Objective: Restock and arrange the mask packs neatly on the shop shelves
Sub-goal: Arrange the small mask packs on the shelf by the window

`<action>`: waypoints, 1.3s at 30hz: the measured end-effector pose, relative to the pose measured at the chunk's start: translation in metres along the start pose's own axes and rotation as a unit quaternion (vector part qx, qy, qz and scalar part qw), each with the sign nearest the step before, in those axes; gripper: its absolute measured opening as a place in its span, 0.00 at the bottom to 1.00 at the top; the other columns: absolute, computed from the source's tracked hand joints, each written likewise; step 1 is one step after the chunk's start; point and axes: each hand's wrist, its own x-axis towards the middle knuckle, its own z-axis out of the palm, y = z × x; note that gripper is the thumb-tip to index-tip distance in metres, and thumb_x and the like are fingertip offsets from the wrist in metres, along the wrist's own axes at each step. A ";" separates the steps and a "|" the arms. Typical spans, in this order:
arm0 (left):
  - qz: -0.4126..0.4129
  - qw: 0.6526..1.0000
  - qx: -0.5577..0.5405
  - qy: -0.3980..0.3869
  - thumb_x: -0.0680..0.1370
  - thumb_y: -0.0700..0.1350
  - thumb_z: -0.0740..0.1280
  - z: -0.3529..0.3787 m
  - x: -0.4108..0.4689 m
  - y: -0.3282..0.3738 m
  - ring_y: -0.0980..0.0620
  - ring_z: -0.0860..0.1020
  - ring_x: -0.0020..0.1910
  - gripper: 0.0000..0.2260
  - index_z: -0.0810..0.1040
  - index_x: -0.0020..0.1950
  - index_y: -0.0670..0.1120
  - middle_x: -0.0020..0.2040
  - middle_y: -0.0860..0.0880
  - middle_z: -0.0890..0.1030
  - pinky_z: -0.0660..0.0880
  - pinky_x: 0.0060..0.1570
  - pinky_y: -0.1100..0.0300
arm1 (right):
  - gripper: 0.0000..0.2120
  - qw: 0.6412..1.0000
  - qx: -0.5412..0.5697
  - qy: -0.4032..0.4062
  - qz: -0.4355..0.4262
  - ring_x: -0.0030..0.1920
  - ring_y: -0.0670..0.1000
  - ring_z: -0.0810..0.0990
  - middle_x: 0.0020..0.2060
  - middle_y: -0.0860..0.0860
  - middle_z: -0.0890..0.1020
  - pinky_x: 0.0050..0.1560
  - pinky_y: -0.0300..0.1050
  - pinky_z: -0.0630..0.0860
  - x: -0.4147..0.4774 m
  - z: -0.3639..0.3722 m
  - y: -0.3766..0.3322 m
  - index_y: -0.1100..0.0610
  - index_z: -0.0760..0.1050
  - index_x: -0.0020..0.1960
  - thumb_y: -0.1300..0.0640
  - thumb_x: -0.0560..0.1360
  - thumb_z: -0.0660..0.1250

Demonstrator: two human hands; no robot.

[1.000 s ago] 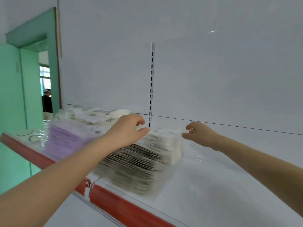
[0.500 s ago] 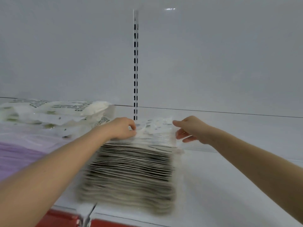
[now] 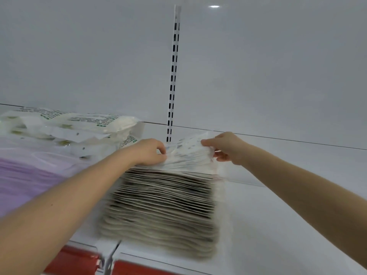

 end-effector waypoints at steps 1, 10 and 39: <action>-0.001 1.000 -0.004 0.003 0.80 0.49 0.60 0.000 -0.001 0.000 0.50 0.72 0.61 0.14 0.74 0.63 0.46 0.65 0.47 0.74 0.64 0.54 0.63 | 0.10 1.000 0.006 -0.003 -0.002 0.31 0.49 0.73 0.32 0.51 0.75 0.37 0.42 0.69 0.001 0.001 -0.002 0.57 0.70 0.38 0.56 0.73 0.70; -0.004 0.999 -0.015 0.029 0.80 0.49 0.60 0.001 -0.002 -0.002 0.49 0.72 0.63 0.15 0.74 0.64 0.46 0.66 0.47 0.74 0.66 0.57 0.62 | 0.07 0.985 0.150 -0.031 0.080 0.26 0.50 0.79 0.37 0.55 0.77 0.20 0.40 0.76 -0.002 0.013 -0.010 0.61 0.74 0.47 0.61 0.72 0.71; -0.016 0.776 -0.630 0.000 0.71 0.37 0.72 -0.001 -0.054 0.136 0.52 0.79 0.32 0.06 0.75 0.43 0.40 0.36 0.46 0.81 0.79 0.29 0.59 | 0.09 0.963 0.247 -0.007 -0.102 0.32 0.45 0.79 0.37 0.48 0.82 0.32 0.36 0.77 -0.119 -0.138 0.042 0.54 0.77 0.50 0.63 0.71 0.67</action>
